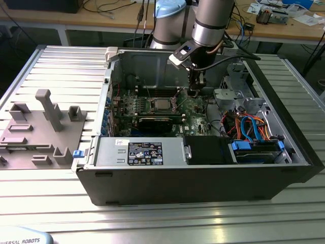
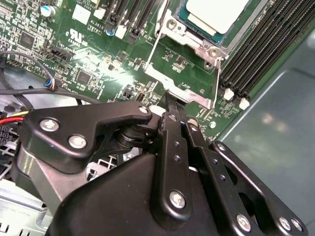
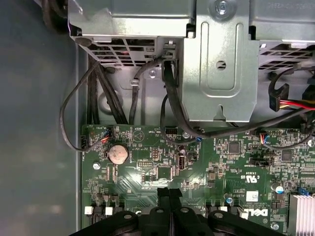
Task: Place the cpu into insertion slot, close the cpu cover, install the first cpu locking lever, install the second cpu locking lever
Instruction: 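Close the cpu cover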
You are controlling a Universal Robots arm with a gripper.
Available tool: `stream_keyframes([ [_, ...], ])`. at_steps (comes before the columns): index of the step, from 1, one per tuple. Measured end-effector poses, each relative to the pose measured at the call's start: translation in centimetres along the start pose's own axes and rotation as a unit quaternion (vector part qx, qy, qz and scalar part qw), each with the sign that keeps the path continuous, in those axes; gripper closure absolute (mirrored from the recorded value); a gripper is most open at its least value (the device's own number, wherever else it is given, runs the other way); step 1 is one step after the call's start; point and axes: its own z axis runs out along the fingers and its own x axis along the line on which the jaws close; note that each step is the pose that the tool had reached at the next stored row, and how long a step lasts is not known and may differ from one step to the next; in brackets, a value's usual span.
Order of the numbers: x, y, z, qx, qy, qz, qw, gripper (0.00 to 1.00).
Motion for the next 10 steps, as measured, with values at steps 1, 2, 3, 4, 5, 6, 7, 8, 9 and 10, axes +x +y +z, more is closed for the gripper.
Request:
stream_keyframes([
  [1, 0.00, -0.06, 0.00, 0.0000, 0.0002, 0.000, 1.0000, 0.89],
  [2, 0.00, -0.13, 0.01, 0.0000, 0.0004, 0.000, 1.0000, 0.89],
  [3, 0.01, -0.19, 0.01, 0.0000, 0.0004, 0.000, 1.0000, 0.89],
  [4, 0.01, -0.32, 0.02, 0.0000, 0.0004, 0.000, 1.0000, 0.89],
  [5, 0.01, -0.47, 0.03, 0.0000, 0.0004, 0.000, 1.0000, 0.89],
  [6, 0.01, -0.62, 0.03, 0.0000, 0.0004, 0.000, 1.0000, 0.89],
  [7, 0.01, -0.70, 0.04, 0.0000, 0.0004, 0.000, 1.0000, 0.89],
  [8, 0.01, -0.78, 0.04, 0.0000, 0.0005, 0.000, 1.0000, 0.89],
  [9, 0.02, -0.83, 0.05, 0.0000, 0.0005, 0.000, 1.0000, 0.89],
  [10, 0.02, -0.93, 0.05, 0.0000, 0.0006, 0.000, 1.0000, 0.89],
])
